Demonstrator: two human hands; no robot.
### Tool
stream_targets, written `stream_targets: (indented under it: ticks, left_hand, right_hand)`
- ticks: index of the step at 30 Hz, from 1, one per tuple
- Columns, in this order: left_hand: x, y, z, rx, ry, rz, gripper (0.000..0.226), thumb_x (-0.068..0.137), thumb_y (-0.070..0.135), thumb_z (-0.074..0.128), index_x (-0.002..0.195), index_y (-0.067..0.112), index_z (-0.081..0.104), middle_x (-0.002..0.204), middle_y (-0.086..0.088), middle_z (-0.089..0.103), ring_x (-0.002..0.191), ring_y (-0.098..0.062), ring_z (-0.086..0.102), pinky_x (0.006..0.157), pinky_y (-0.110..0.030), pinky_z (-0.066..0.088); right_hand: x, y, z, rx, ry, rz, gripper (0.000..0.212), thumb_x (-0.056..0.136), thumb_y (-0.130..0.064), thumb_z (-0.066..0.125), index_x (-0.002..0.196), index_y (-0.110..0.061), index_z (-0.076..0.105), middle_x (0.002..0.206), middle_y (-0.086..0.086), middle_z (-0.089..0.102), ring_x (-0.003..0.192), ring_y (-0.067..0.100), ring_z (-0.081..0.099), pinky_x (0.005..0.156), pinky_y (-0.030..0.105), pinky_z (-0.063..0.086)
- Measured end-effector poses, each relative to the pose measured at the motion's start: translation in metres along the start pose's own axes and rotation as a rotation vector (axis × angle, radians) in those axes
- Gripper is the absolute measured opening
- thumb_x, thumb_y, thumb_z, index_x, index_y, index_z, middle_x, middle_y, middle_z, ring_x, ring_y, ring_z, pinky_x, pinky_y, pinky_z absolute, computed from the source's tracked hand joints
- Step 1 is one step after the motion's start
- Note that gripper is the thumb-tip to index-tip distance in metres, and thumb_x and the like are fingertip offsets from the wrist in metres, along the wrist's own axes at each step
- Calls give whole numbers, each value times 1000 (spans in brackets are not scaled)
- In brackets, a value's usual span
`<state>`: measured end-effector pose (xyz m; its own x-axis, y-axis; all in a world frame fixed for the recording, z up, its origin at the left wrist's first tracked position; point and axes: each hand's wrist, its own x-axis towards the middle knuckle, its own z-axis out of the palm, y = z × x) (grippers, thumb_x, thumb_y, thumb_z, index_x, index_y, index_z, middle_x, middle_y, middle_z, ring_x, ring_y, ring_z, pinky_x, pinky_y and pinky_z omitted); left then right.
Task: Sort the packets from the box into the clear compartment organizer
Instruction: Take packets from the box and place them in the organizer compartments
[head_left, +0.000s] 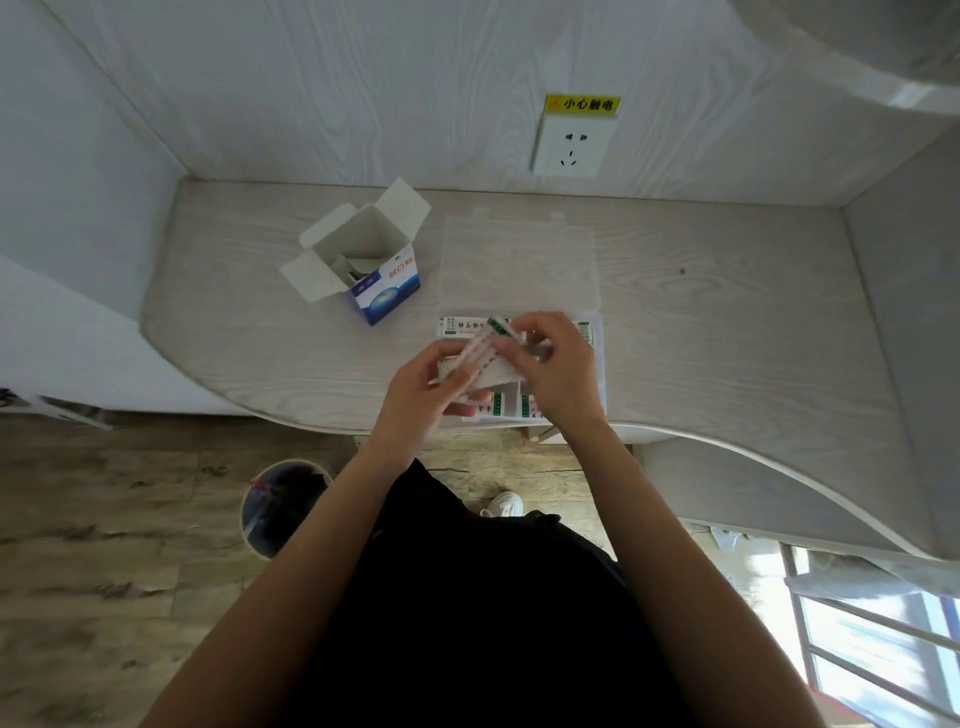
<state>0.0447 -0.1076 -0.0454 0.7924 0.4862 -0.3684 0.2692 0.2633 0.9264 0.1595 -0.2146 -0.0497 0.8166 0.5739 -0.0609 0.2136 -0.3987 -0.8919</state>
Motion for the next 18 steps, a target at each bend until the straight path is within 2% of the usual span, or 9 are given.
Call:
stream_targets:
  ticks: [3,6,8,10,13,15,18]
  left_hand:
    - [-1,-2,-8,-39,63,33,15,90,6,57,104,11,59,99,-6,67,70,-15,70,61,-20,56]
    - [-1,-7,-16,-43,139,49,18,89,7,59,106,11,61,99,-7,68,70,-13,70,59,-18,54]
    - [-1,-11,-21,-49,198,38,17,89,7,59,105,12,62,99,-9,68,69,-13,70,59,-18,54]
    - [0,-15,-26,-31,267,18,18,89,7,59,107,9,61,99,-8,68,68,-12,70,59,-19,55]
    - [1,-21,-35,25,337,17,17,89,6,59,106,9,60,99,-4,67,66,-10,69,57,-18,55]
    - [1,-24,-40,29,362,15,17,89,6,59,106,10,60,98,-4,67,66,-9,69,56,-18,54]
    - [0,-26,-46,12,390,3,18,89,7,59,106,10,60,100,-6,66,66,-10,69,57,-19,55]
  right_hand:
    - [0,2,-5,290,67,195,2,89,-18,62,87,-18,62,83,-3,67,77,18,62,70,29,53]
    - [-3,3,-5,628,90,356,4,91,-10,58,94,-11,61,80,-1,69,70,10,62,63,21,49]
    - [-5,8,-2,665,119,415,7,91,-7,58,97,-7,60,79,1,69,66,7,63,61,20,49]
    - [-10,14,0,551,138,414,12,90,-6,60,101,-11,58,82,3,70,65,7,65,62,22,53]
    - [-18,22,7,230,101,334,25,88,-6,62,110,-20,59,91,3,70,66,8,68,61,21,56]
    - [-22,24,13,97,66,300,21,88,-7,61,107,-17,61,91,6,70,65,6,69,61,24,58]
    - [-27,26,24,-53,-2,272,14,87,-13,62,99,-15,56,89,5,72,68,12,70,65,36,59]
